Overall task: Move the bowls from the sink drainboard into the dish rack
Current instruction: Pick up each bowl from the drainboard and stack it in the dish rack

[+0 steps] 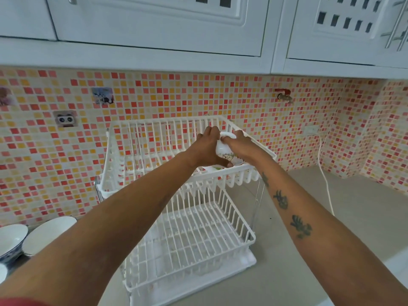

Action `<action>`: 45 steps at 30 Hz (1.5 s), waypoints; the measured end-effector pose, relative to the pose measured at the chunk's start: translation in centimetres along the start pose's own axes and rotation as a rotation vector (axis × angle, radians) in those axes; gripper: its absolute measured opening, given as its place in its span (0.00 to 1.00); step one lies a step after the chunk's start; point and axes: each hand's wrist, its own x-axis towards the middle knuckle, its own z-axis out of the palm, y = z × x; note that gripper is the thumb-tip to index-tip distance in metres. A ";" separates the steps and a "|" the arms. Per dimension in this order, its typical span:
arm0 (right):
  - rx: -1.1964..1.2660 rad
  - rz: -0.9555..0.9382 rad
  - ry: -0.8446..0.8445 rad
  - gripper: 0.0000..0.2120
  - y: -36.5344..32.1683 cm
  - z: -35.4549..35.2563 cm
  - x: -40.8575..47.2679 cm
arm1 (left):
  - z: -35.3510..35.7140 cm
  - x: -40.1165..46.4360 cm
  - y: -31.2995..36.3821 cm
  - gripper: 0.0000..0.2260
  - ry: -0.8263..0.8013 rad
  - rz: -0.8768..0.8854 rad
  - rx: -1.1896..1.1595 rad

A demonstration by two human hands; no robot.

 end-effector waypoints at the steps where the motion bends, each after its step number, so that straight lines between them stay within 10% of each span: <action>1: -0.006 0.004 -0.001 0.35 0.0 0.1 0.0 | 0.0 0.0 -0.1 0.37 0.001 0.004 0.003; 8: 0.011 -0.020 0.049 0.34 0.0 0.2 -0.3 | -0.1 -0.1 -0.4 0.38 -0.065 -0.016 0.006; 17: -0.051 -0.549 0.654 0.19 -2.7 2.0 -5.2 | -7.8 -6.1 -3.1 0.35 0.039 -0.173 -0.140; 30: 0.572 -0.819 -0.183 0.21 -21.8 21.1 -16.8 | -16.2 -27.0 -17.2 0.10 0.916 -0.837 -0.293; 37: 0.325 -0.543 -0.665 0.27 -23.7 34.7 -16.6 | -15.1 -40.8 -24.3 0.11 0.807 -1.233 -0.562; 45: 0.031 -0.251 -0.811 0.24 -19.6 46.1 -13.4 | -6.9 -47.7 -29.6 0.17 0.455 -1.555 -1.060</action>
